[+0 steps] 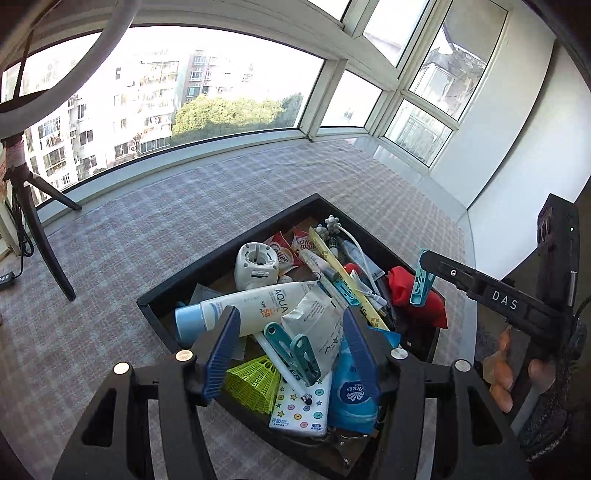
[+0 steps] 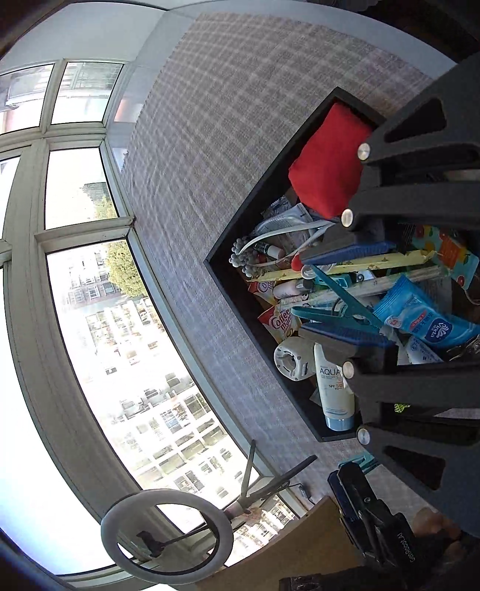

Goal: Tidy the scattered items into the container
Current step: 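Carry both teal clothespins over the tray and release them, then grasp the grey sachet with the left gripper while the right grasps the yellow-green tube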

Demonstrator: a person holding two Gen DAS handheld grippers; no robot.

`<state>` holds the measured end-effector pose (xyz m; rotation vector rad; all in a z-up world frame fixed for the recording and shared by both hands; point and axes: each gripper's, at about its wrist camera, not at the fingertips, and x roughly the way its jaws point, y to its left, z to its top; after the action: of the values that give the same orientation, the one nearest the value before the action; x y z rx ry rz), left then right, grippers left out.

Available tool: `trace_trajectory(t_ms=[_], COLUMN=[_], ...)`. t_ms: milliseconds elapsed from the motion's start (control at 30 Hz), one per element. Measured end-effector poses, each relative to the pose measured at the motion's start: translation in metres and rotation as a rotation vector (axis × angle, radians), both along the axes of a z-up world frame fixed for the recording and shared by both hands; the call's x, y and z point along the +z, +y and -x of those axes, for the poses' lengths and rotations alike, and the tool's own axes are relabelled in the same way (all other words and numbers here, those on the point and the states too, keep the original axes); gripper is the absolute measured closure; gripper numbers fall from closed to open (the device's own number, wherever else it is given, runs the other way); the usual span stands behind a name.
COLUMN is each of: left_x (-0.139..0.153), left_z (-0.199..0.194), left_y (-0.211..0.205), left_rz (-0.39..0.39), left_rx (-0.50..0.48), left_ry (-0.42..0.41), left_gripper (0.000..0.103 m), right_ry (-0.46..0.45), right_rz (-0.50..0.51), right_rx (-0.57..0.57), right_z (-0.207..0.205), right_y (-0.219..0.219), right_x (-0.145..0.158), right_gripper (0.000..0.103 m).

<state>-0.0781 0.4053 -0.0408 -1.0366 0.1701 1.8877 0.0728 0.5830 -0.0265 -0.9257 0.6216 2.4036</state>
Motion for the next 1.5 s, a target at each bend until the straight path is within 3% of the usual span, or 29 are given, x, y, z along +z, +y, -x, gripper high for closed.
trace_trajectory(t_ms=[33, 100, 233, 433, 733, 900, 1133, 1200, 1267, 1300, 1500], left_x=[0.002, 0.005, 0.009, 0.011, 0.015, 0.004, -0.040, -0.054, -0.064, -0.068, -0.084], left_z=[-0.001, -0.002, -0.001, 0.004, 0.018, 0.042, 0.077, 0.087, 0.095, 0.098, 0.118], left_y=[0.002, 0.001, -0.009, -0.035, -0.089, -0.175, -0.348, -0.395, -0.429, -0.440, -0.460], left_rz=[0.005, -0.001, -0.002, 0.005, 0.017, 0.071, 0.204, 0.232, 0.265, 0.284, 0.426], left_rx=[0.005, 0.006, 0.019, 0.060, 0.154, 0.316, 0.633, 0.695, 0.702, 0.680, 0.438], left_ry=[0.013, 0.032, 0.059, 0.084, 0.118, 0.142, 0.103, 0.076, 0.081, 0.084, 0.149], left_gripper=[0.026, 0.026, 0.026, 0.027, 0.029, 0.029, 0.028, 0.029, 0.029, 0.029, 0.028], right_ry=[-0.012, 0.005, 0.020, 0.025, 0.019, 0.005, -0.007, -0.028, -0.055, -0.058, -0.097], right_rz=[-0.009, -0.042, -0.084, -0.052, -0.055, -0.071, -0.105, -0.066, -0.021, -0.047, -0.380], right_rx=[-0.024, -0.067, -0.092, -0.063, 0.113, 0.302, 0.647, 0.741, 0.833, 0.897, 1.414], right_z=[-0.002, -0.009, -0.015, -0.008, 0.031, 0.076, 0.156, 0.179, 0.202, 0.211, 0.248], right_y=[0.002, 0.003, 0.003, -0.003, -0.044, -0.101, -0.228, -0.267, -0.307, -0.331, -0.458], right_x=[0.001, 0.006, 0.010, 0.009, 0.011, 0.010, -0.003, -0.010, -0.018, -0.020, -0.038], right_gripper=[0.047, 0.034, 0.033, 0.033, 0.033, 0.033, 0.033, 0.033, 0.033, 0.033, 0.033])
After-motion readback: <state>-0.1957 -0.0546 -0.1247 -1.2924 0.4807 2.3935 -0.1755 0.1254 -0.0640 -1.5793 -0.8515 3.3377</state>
